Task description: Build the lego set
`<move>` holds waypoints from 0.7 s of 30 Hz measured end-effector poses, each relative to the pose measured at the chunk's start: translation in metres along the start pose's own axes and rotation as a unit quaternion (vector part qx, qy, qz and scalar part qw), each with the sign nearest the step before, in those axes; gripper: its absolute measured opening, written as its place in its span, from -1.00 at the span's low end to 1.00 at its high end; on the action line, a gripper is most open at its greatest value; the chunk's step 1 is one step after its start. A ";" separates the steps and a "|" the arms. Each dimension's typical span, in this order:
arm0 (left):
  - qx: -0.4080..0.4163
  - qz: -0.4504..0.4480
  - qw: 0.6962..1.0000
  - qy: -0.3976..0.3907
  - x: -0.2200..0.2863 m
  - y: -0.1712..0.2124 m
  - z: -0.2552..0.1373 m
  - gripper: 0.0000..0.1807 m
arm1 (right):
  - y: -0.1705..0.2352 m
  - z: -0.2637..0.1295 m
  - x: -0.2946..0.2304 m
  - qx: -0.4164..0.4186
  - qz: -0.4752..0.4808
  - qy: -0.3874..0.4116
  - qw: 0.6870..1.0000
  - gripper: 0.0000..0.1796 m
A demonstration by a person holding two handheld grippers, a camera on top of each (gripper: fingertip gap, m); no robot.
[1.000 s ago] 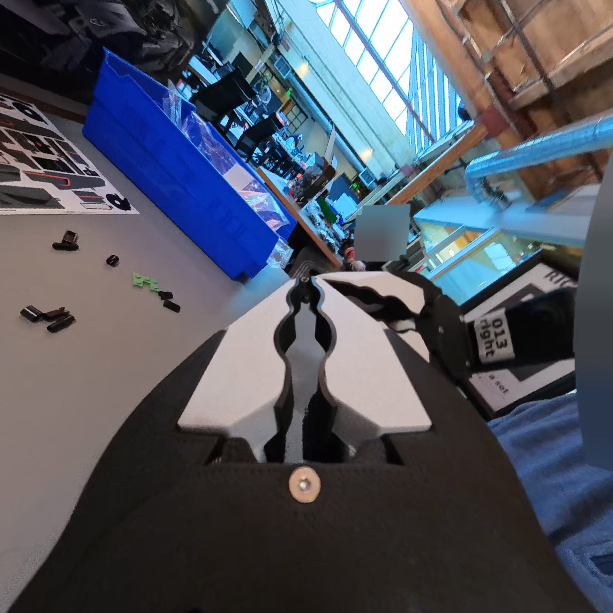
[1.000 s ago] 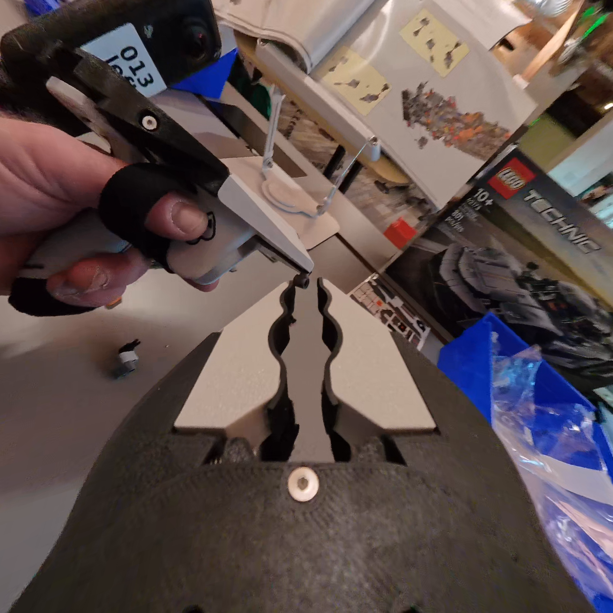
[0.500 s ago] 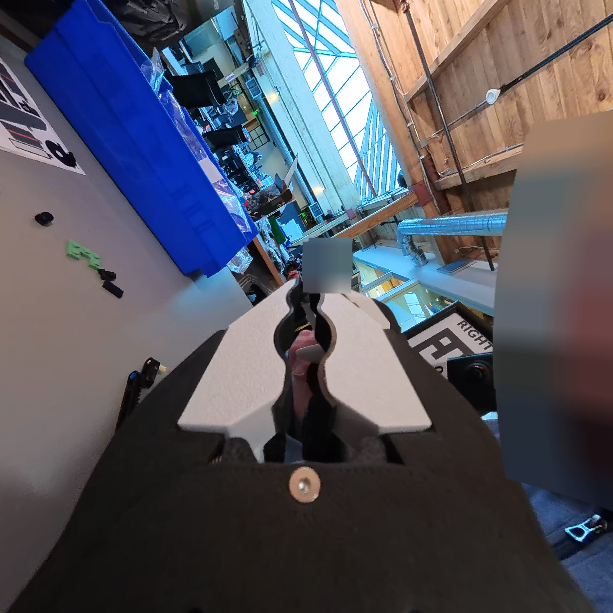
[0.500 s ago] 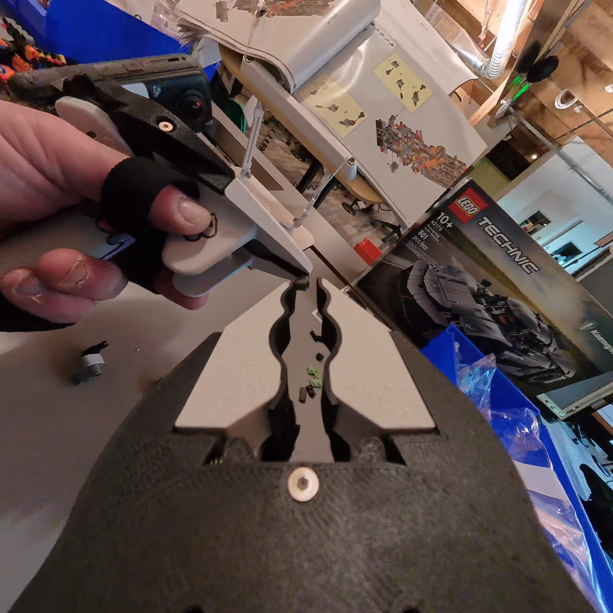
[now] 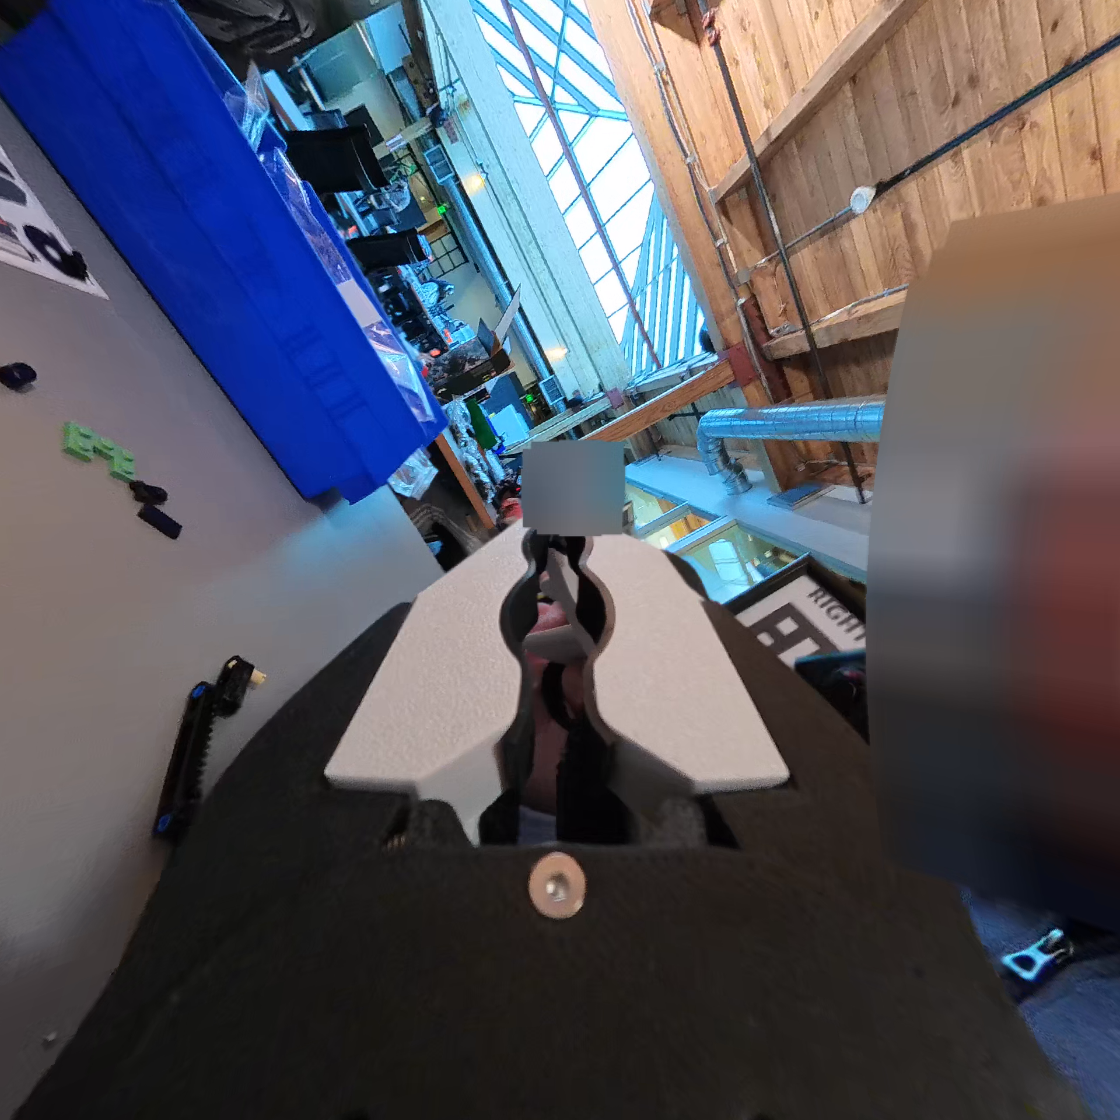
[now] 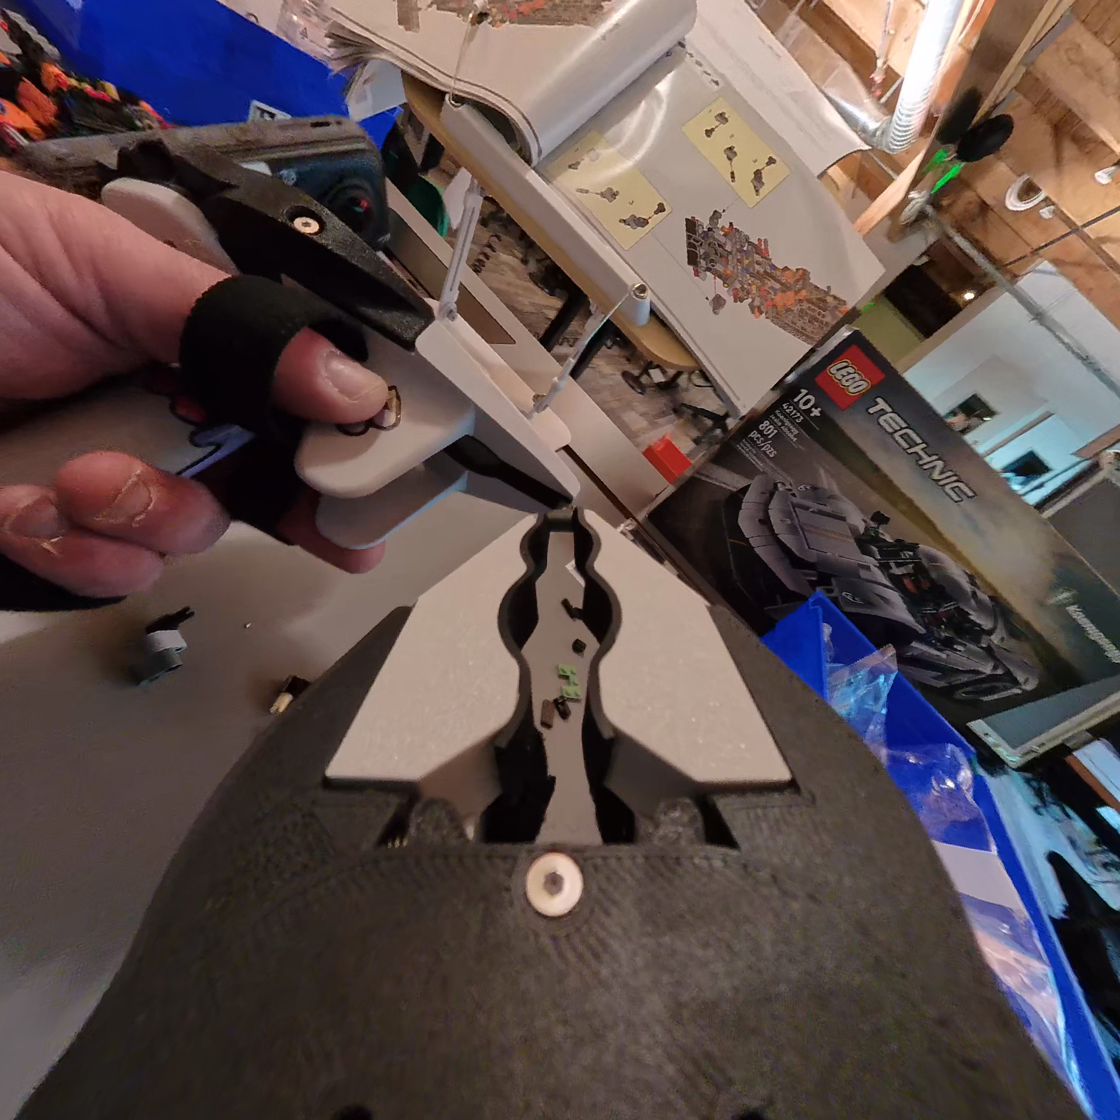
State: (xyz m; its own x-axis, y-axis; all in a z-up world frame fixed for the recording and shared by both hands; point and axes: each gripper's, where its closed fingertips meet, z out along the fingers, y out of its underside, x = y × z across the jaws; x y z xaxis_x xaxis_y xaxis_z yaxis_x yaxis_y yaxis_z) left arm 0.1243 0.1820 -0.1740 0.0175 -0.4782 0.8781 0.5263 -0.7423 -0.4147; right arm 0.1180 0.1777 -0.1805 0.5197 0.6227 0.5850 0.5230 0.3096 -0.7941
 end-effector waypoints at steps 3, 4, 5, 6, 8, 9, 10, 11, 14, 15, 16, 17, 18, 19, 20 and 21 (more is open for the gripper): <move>-0.019 0.065 0.997 -0.025 0.003 -0.005 -0.012 -0.87 | -0.001 -0.006 -0.004 0.012 0.039 -0.049 0.998 -0.93; -0.047 0.107 0.992 -0.047 0.002 -0.002 -0.019 -0.81 | 0.002 -0.009 -0.006 0.012 0.050 -0.067 0.996 -0.94; -0.069 0.149 0.984 -0.074 0.001 0.000 -0.026 -0.79 | 0.005 -0.011 -0.011 0.012 0.064 -0.094 0.993 -0.94; -0.098 0.186 0.973 -0.092 0.001 0.005 -0.035 -0.77 | 0.011 -0.014 -0.017 0.005 0.080 -0.123 0.989 -0.94; -0.175 0.256 0.939 -0.148 -0.008 0.020 -0.056 -0.74 | 0.024 -0.019 -0.030 -0.010 0.104 -0.171 0.980 -0.94; -0.216 0.284 0.919 -0.168 -0.014 0.030 -0.068 -0.73 | 0.029 -0.023 -0.039 -0.016 0.116 -0.201 0.973 -0.94; -0.254 0.318 0.891 -0.202 -0.023 0.039 -0.080 -0.71 | 0.031 -0.028 -0.047 -0.012 0.132 -0.228 0.965 -0.94; -0.287 0.350 0.863 -0.226 -0.032 0.047 -0.092 -0.72 | 0.035 -0.032 -0.058 -0.018 0.144 -0.260 0.955 -0.94; -0.353 0.399 0.811 -0.242 -0.046 0.073 -0.109 -0.68 | 0.050 -0.036 -0.088 -0.055 0.160 -0.332 0.928 -0.94; -0.372 0.421 0.787 -0.255 -0.053 0.078 -0.113 -0.67 | 0.050 -0.038 -0.096 -0.054 0.176 -0.357 0.916 -0.93; -0.391 0.445 0.760 -0.265 -0.061 0.082 -0.115 -0.64 | 0.051 -0.038 -0.101 -0.054 0.185 -0.365 0.911 -0.94; -0.411 0.470 0.736 -0.262 -0.066 0.088 -0.116 -0.63 | 0.053 -0.039 -0.106 -0.062 0.192 -0.378 0.904 -0.94; -0.426 0.497 0.708 -0.264 -0.071 0.090 -0.117 -0.64 | 0.056 -0.040 -0.112 -0.070 0.194 -0.392 0.897 -0.94; -0.436 0.526 0.682 -0.261 -0.076 0.091 -0.117 -0.68 | 0.059 -0.038 -0.116 -0.080 0.196 -0.397 0.893 -0.94; -0.448 0.549 0.659 -0.251 -0.078 0.094 -0.116 -0.71 | 0.061 -0.037 -0.121 -0.088 0.197 -0.403 0.889 -0.94; -0.461 0.570 0.635 -0.245 -0.082 0.096 -0.117 -0.75 | 0.063 -0.037 -0.126 -0.094 0.197 -0.413 0.884 -0.94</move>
State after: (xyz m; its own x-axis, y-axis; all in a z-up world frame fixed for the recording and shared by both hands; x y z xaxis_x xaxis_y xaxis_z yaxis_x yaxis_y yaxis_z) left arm 0.0739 0.0951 -0.3133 0.3211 -0.9152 -0.2435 -0.7824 -0.1114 -0.6128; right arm 0.1104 0.0919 -0.2981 0.0572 0.9920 -0.1125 0.5541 -0.1253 -0.8230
